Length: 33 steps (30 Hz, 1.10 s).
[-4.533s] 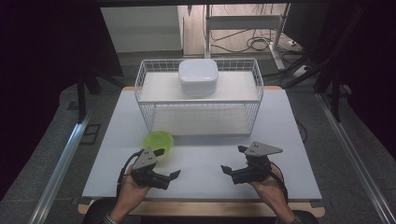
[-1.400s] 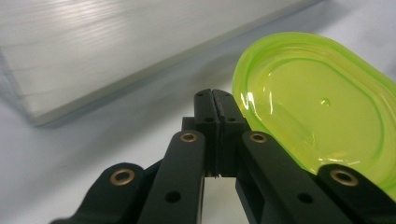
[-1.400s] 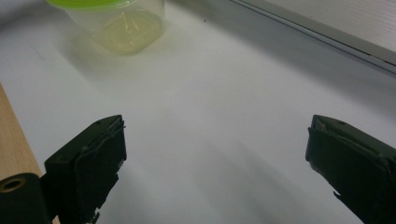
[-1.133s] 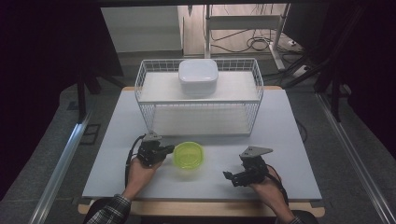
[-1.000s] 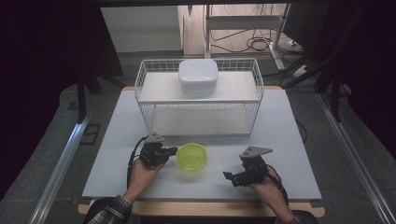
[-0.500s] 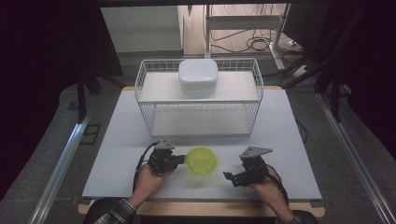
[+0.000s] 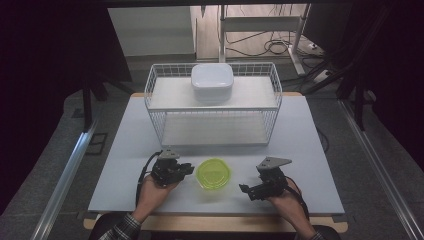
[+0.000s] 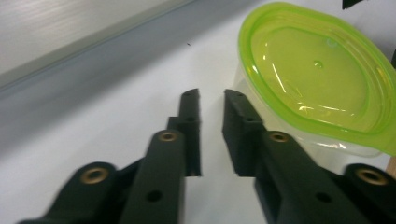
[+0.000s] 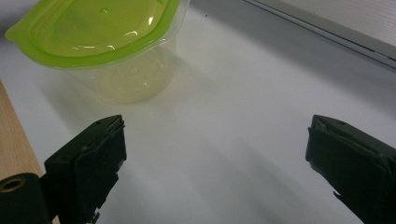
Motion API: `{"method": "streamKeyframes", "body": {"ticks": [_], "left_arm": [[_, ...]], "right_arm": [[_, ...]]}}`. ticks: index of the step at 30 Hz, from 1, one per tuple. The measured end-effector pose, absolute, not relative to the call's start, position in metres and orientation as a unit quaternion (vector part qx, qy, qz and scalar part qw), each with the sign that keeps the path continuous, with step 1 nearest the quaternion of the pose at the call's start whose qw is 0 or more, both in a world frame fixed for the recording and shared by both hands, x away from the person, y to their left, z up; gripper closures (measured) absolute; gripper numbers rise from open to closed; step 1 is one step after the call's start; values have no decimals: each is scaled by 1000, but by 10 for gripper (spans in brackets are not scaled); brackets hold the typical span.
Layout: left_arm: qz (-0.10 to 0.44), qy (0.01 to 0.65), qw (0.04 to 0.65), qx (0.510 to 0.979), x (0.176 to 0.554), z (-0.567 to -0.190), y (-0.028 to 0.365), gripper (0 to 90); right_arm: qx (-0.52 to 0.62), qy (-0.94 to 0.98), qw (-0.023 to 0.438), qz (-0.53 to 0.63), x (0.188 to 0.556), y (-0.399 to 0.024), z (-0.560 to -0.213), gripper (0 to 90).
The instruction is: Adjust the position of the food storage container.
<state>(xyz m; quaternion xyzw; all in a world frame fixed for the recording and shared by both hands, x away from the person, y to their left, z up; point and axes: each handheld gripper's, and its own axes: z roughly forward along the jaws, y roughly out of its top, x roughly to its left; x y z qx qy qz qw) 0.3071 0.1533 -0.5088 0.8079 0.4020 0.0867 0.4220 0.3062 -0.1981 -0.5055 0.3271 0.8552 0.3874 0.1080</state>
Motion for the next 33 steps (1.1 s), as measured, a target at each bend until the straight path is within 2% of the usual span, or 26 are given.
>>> {"method": "streamKeyframes", "body": {"ticks": [3, 4, 5, 10, 12, 16, 23, 33], "left_arm": [[99, 403, 424, 805, 305, -507, 158, 633], [103, 406, 427, 802, 303, -506, 160, 586], [113, 405, 431, 798, 301, -504, 164, 493], [138, 394, 445, 792, 294, -502, 172, 280], [138, 391, 448, 792, 293, -502, 173, 246], [143, 385, 446, 795, 286, -502, 174, 120], [152, 365, 425, 814, 273, -508, 171, 67], [161, 355, 426, 816, 267, -515, 174, 42]], "right_arm": [[326, 855, 108, 388, 306, -198, -505, 55], [326, 855, 108, 388, 306, -198, -505, 55], [326, 855, 108, 389, 306, -198, -505, 55], [324, 855, 108, 390, 305, -198, -505, 55], [323, 855, 108, 390, 306, -198, -505, 55], [322, 855, 109, 391, 305, -198, -505, 55], [319, 856, 108, 392, 305, -197, -505, 55], [316, 859, 107, 389, 305, -196, -507, 54]]}}
